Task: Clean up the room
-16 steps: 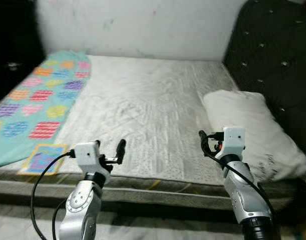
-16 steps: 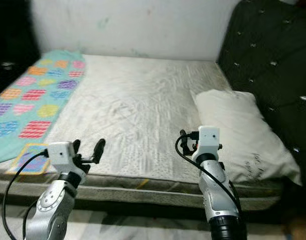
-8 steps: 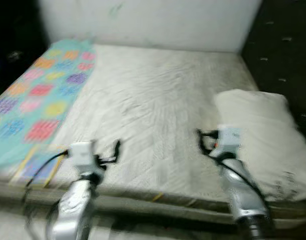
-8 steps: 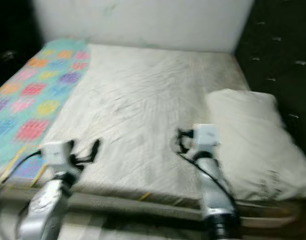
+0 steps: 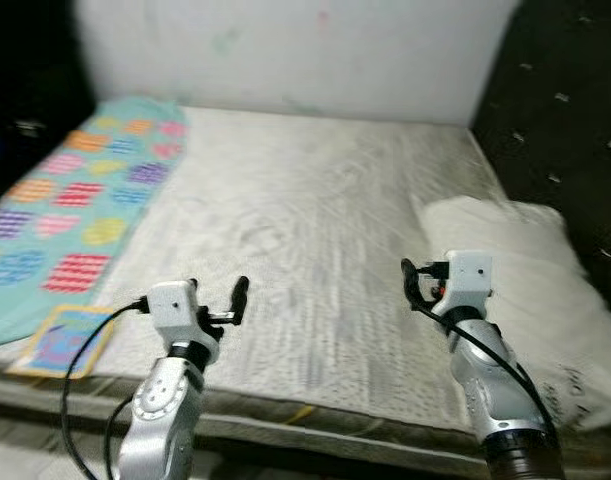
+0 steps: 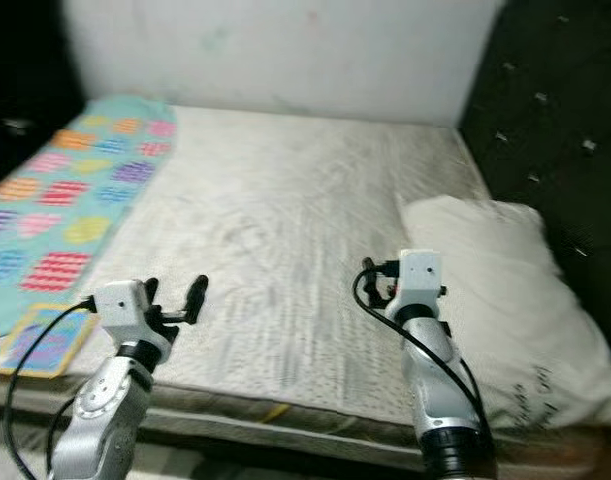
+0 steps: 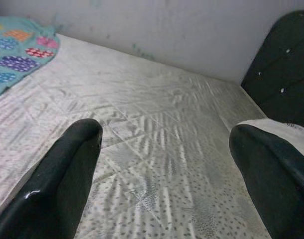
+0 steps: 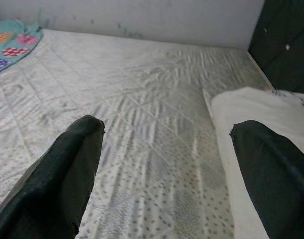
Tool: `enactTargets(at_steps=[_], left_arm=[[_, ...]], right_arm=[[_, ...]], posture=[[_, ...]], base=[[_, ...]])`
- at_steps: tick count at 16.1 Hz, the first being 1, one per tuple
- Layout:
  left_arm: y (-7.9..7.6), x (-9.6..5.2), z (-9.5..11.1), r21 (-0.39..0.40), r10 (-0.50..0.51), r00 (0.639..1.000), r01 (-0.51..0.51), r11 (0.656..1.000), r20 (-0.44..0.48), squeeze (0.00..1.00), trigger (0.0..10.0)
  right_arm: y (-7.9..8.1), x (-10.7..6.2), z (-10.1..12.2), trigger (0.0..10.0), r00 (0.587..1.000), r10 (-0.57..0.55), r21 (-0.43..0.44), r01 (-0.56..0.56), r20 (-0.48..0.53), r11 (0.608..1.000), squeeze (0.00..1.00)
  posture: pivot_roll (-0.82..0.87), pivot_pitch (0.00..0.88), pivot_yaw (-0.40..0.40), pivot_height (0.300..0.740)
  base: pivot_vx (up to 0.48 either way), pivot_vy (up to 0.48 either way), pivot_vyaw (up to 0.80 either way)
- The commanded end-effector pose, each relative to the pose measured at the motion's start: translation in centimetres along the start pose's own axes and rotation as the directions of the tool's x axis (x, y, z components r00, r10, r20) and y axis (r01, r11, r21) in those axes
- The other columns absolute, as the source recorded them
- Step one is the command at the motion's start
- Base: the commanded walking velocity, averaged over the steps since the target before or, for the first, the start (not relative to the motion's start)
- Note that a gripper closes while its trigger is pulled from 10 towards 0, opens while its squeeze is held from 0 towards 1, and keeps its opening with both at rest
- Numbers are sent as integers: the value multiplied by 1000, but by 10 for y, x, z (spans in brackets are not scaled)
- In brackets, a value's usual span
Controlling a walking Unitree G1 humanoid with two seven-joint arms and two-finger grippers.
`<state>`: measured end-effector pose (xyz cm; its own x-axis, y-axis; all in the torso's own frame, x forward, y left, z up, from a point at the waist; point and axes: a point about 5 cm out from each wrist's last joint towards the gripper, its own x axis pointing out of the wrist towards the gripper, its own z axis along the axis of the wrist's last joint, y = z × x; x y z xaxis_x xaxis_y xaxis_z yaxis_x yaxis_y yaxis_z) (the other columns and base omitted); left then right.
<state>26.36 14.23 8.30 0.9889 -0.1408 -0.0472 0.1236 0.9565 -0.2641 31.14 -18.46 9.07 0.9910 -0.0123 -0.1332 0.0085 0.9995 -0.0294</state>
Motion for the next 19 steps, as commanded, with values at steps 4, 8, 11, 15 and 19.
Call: enactTargets(at_steps=[4, 8, 11, 15, 19], left_arm=[[3, 0, 1, 6, 10, 1000, -10, 1000, -2, 0, 10000], [2, 0, 1, 5, 13, 1000, -13, 1000, -2, 0, 10000], [3, 1, 2, -1, 26, 1000, -26, 1000, 3, 0, 10000], [11, 5, 3, 4, 68, 998, -68, 998, 6, 0, 10000], [12, 5, 2, -9, 79, 997, -79, 997, 4, 0, 10000]], right_arm=[[2, 0, 1, 10000, 1000, 8, -1, -8, 4, 1000, 0], [1, 0, 1, 10000, 1000, 10, 0, -10, 0, 1000, 0], [2, 1, 0, 10000, 1000, 20, 7, -20, -4, 1000, 0], [7, 4, 1, 10000, 999, 32, 9, -32, -11, 999, 0], [7, 3, -1, 10000, 999, 41, 11, -41, -17, 999, 0]], posture=[[-52, 0, -12, 740], [-56, 0, -13, 740], [-56, 0, -16, 740], [-57, 0, -15, 740], [-61, 0, -15, 740]], base=[[0, 462, 0], [0, 433, 0], [0, 0, 0], [0, 0, -578], [0, 241, -142]])
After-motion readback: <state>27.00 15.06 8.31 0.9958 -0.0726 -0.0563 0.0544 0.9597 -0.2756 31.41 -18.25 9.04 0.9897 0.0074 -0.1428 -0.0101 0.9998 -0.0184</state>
